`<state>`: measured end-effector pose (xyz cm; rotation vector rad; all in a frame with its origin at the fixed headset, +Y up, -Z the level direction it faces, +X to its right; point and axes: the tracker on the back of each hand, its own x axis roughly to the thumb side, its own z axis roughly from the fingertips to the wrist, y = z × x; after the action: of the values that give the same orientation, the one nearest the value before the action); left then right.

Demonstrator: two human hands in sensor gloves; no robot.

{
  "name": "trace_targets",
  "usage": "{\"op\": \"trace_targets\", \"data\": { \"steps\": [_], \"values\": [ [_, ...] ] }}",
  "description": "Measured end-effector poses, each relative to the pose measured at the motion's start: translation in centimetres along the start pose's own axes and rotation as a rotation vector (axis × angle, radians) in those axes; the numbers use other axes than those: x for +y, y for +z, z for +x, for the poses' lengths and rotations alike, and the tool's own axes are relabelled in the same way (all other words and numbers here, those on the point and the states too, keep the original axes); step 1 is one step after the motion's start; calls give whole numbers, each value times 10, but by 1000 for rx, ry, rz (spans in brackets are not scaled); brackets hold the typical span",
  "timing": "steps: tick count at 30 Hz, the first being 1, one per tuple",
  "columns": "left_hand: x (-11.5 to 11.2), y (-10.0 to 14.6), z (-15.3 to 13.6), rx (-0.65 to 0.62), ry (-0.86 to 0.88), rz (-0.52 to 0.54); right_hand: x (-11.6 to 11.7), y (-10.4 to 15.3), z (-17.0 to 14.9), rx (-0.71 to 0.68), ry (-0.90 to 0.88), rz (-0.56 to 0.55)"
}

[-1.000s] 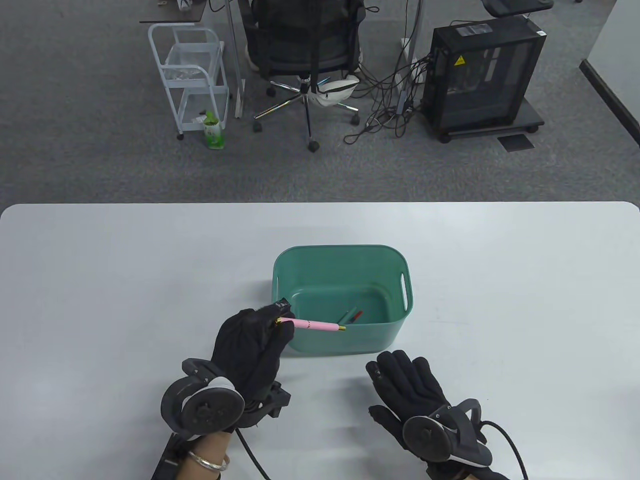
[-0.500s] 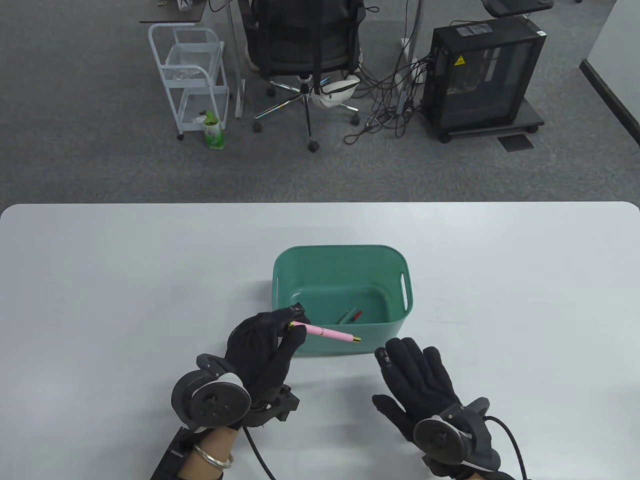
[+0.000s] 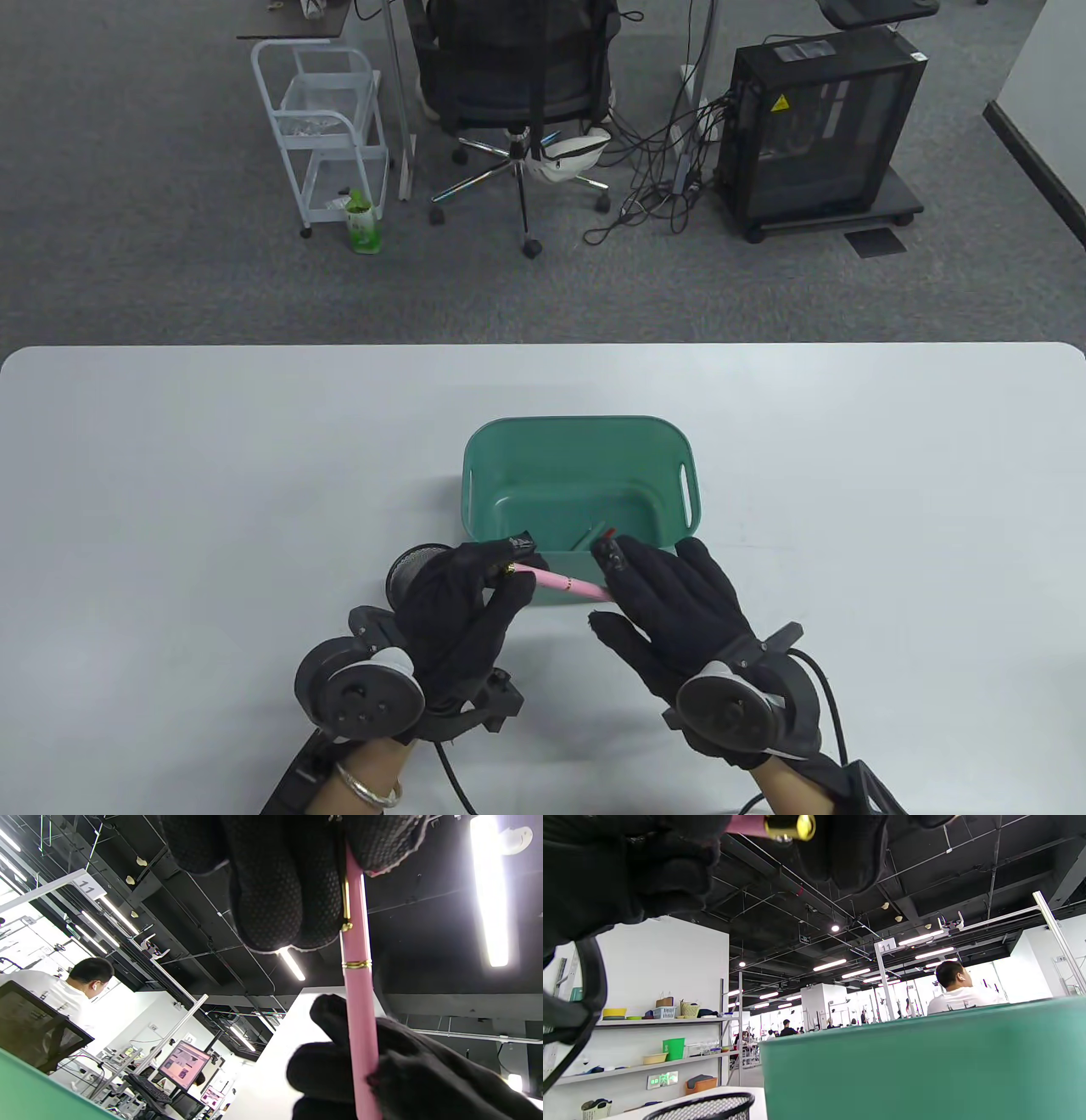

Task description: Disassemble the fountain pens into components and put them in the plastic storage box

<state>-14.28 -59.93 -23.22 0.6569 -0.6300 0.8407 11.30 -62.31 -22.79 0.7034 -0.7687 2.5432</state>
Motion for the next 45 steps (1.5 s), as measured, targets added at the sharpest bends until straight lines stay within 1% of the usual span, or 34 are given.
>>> {"op": "trace_targets", "data": {
  "steps": [2,9,12,14,15,17,21,24,27,33,37,41,43,45],
  "values": [
    [0,0,0,-6,35,-3,0,-1,1,-10,4,-21],
    [-5,-1,-4,-19,50,-52,-3,2,-3,-43,14,-46],
    [-6,-2,-6,-22,57,-93,-5,3,-7,-44,13,-45],
    [-5,-4,-9,-16,61,-153,-6,3,-9,-44,15,-45],
    [-4,-5,-9,-10,45,-197,-7,3,-11,-38,25,-47],
    [-3,-5,-10,-5,-11,-231,-9,3,-14,-29,37,-49],
    [-5,-4,-5,-40,-146,-247,-11,3,-18,-17,114,-53],
    [-12,-2,1,-87,-278,-267,-11,3,-18,-28,195,-54],
    [-21,0,6,-126,-377,-306,-10,3,-17,-37,217,-41],
    [-33,2,4,-138,-419,-356,-7,4,-13,-55,220,-31],
    [-34,2,4,-146,-413,-344,-7,5,-12,-62,224,-27],
    [-34,2,4,-145,-417,-391,-8,5,-13,-63,220,-26],
    [-35,2,5,-165,-430,-397,-8,6,-12,-66,224,-26],
    [-35,3,7,-196,-443,-380,-8,6,-12,-71,225,-25]
  ]
}}
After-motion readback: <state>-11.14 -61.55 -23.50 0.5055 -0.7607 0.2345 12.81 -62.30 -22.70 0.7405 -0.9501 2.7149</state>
